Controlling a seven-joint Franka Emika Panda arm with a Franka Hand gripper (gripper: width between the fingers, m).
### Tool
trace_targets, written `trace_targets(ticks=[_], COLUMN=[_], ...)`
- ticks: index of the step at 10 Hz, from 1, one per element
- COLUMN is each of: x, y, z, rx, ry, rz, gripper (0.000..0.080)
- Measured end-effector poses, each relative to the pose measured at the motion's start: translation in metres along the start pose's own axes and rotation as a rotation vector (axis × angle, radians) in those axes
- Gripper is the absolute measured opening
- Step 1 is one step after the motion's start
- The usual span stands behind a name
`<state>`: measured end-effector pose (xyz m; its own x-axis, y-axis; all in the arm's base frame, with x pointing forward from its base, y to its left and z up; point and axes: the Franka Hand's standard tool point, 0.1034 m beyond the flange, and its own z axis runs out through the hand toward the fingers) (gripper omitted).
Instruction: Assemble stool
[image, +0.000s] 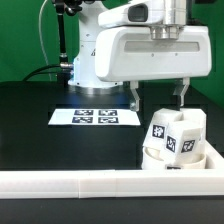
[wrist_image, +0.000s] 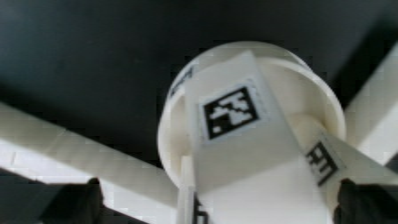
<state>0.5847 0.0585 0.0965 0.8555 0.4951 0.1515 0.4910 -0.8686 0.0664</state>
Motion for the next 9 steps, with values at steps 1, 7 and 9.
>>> trace_targets(ticks=[1, 7, 9], x=[-0.001, -0.006, -0.008], y=[0.002, -0.006, -0.005], z=[0.000, 0.006, 0.009], rx=[-0.006, -0.002, -0.003], ry=[-0.005, -0.067, -0.072], rz=[-0.052, -0.257, -0.255], gripper=[0.0649, 0.0649, 0.0649])
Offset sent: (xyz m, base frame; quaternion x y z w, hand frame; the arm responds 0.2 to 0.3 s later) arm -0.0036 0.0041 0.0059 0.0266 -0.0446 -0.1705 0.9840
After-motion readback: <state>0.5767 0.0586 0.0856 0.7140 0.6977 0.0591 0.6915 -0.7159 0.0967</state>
